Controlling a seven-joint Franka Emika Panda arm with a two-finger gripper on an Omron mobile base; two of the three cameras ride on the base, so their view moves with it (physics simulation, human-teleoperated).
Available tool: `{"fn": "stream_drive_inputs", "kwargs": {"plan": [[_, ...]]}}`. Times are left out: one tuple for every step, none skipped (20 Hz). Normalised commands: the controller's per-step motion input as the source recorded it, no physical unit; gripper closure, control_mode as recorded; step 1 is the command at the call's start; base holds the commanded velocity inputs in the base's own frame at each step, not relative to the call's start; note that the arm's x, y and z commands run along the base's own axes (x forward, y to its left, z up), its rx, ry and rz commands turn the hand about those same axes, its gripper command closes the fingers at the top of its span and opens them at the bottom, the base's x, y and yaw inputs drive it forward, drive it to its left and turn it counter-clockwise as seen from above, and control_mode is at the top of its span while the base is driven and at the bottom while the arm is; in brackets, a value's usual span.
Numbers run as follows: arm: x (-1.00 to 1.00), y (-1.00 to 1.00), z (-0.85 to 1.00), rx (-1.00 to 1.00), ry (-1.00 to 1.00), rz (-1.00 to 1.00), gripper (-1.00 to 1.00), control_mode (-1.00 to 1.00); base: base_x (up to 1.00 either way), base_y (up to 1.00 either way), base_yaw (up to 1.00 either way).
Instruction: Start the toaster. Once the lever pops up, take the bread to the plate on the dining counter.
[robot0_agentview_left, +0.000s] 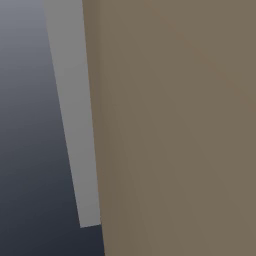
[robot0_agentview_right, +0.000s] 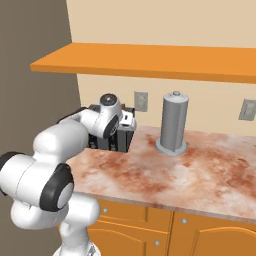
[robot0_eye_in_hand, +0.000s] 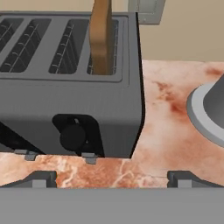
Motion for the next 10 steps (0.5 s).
{"fn": "stream_drive_inputs", "kwargs": {"plan": [[0.26, 0.0, 0.0, 0.0, 0.0, 0.0, -1.0, -1.0, 0.0, 0.0, 0.0], [0.26, 0.0, 0.0, 0.0, 0.0, 0.0, -1.0, -1.0, 0.0, 0.0, 0.0], [0.26, 0.0, 0.0, 0.0, 0.0, 0.0, -1.0, -1.0, 0.0, 0.0, 0.0], [0.21, 0.0, 0.0, 0.0, 0.0, 0.0, -1.0, -1.0, 0.0, 0.0, 0.0], [0.2, 0.0, 0.0, 0.0, 0.0, 0.0, -1.0, -1.0, 0.0, 0.0, 0.0], [0.16, 0.0, 0.0, 0.0, 0.0, 0.0, -1.0, -1.0, 0.0, 0.0, 0.0], [0.14, 0.0, -0.01, 0.0, 0.0, 0.0, -1.0, -1.0, 0.0, 0.0, 0.0], [0.11, 0.0, -0.01, 0.0, 0.0, 0.0, -1.0, -1.0, 0.0, 0.0, 0.0], [0.13, 0.0, -0.01, 0.0, 0.0, 0.0, -1.0, -1.0, 0.0, 0.0, 0.0], [0.13, 0.0, 0.0, 0.0, 0.0, 0.0, -1.0, -1.0, 0.0, 0.0, 0.0]]}}
